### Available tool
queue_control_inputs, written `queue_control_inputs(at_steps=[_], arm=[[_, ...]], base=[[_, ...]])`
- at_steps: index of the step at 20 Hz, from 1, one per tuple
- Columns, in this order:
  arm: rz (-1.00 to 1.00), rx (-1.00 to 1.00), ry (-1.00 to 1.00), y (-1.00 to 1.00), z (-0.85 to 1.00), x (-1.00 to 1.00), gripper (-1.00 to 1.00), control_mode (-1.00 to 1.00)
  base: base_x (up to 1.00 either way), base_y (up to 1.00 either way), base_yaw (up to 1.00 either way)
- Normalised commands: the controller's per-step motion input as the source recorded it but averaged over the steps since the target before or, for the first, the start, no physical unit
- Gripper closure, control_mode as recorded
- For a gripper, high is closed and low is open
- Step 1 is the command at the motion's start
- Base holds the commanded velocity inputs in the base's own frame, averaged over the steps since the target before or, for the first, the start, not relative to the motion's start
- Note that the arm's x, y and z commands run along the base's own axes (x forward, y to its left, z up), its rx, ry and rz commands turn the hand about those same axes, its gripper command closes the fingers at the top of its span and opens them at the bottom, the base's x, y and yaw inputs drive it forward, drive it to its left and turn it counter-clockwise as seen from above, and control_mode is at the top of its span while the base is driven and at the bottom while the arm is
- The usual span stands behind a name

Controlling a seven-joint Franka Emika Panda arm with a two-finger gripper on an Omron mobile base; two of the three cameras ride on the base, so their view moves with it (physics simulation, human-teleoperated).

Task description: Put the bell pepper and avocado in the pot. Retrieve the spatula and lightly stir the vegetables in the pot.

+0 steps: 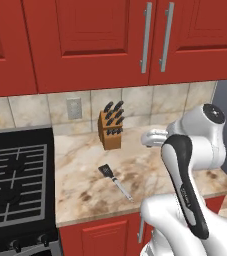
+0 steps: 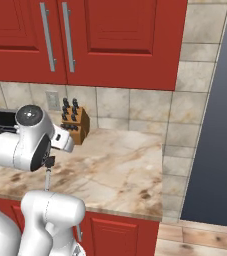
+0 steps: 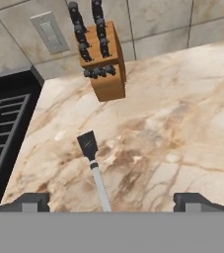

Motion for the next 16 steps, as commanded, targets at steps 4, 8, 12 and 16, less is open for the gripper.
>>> queue_control_inputs(at_steps=[4, 8, 12, 16], arm=[[0.0, -0.01, 0.45, 0.04, -0.27, 0.19, -1.0, -1.0], [0.0, -0.01, 0.45, 0.08, -0.48, 0.26, -1.0, -1.0], [0.0, 0.0, 0.01, 0.0, -0.75, 0.13, -1.0, -1.0], [0.0, 0.0, -0.15, 0.09, -0.68, -0.05, -1.0, -1.0]], base=[[0.0, 0.0, 0.0], [0.0, 0.0, 0.0], [0.0, 0.0, 0.0], [0.0, 0.0, 0.0]])
